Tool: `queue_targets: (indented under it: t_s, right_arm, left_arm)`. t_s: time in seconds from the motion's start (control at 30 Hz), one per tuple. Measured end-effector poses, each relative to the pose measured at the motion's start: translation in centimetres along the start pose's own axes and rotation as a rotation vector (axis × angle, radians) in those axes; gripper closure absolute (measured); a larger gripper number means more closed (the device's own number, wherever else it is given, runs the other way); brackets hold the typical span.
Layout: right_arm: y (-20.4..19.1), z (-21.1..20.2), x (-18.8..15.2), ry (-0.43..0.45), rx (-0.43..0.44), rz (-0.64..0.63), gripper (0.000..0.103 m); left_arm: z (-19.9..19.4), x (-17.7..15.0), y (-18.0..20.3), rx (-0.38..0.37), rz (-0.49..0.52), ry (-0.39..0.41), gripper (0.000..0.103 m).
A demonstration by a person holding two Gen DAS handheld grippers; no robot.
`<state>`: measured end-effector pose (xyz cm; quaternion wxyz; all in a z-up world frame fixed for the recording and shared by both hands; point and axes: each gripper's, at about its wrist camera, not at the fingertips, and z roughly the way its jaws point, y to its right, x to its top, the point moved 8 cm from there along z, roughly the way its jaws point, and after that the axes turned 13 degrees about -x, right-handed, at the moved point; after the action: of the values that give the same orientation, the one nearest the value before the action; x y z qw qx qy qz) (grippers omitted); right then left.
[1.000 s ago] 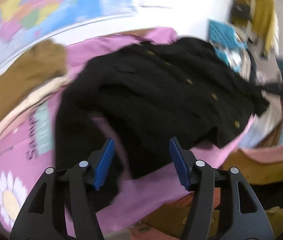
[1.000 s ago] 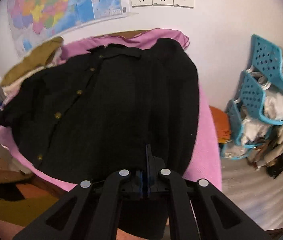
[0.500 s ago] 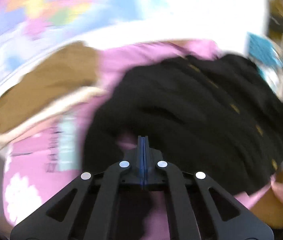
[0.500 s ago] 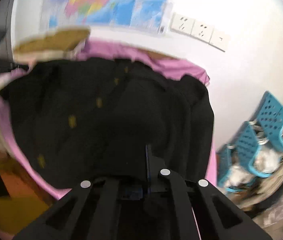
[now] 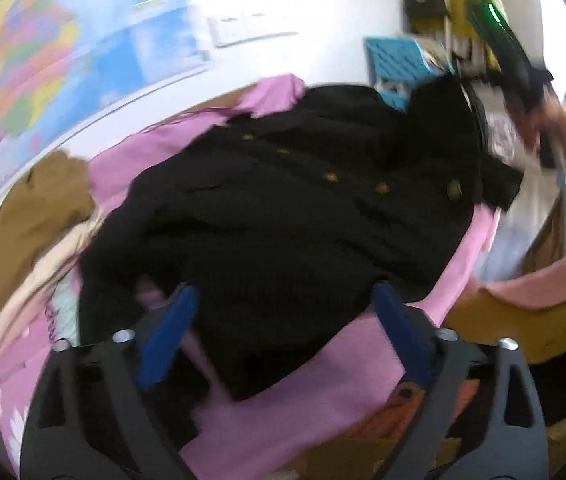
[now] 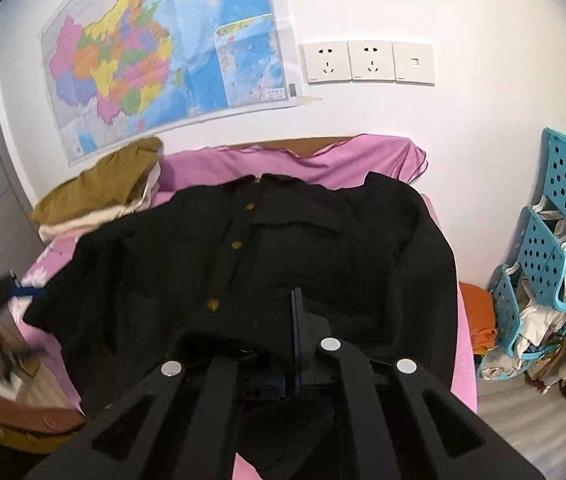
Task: Fold large clothes
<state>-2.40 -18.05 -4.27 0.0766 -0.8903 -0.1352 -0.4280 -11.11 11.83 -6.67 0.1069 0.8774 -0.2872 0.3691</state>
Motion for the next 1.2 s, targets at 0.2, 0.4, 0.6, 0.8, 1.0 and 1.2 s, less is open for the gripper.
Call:
queue_targets:
  t_s: [0.2,0.4,0.6,0.8,1.0,1.2]
  right_arm:
    - [-0.1,-0.5,-0.3,0.001,0.008,-0.014,0.1]
    - [-0.2,-2.7,-2.7,-0.007,0.021,-0.083,0.1]
    - [-0.9,0.4,-9.6,-0.241,0.01,-0.232,0.079]
    - [1.3,-3.7,-9.4,-0.195,0.093,-0.228,0.028]
    - [9.1,-4.6,-6.6,-0.111,0.149,0.123,0.024]
    - [11.8,4.0,-6.9,-0.264,0.164,0.337,0.04]
  left_arm:
    - [4.6,-1.8,-4.3,0.105,-0.164,-0.153,0.095]
    - [-2.2,-1.9,-6.9,0.063,-0.335,-0.009,0.1]
    - [-0.2,-4.7,-4.9,0.057,-0.234,-0.191,0.086]
    - [-1.4,-4.2,-1.6,-0.006,-0.115,-0.129,0.046]
    - [-6.0,0.9,-2.5,-0.068,-0.127,0.117,0.022]
    - [-1.1,4.4,-3.8,-0.039,-0.17,0.06,0.022]
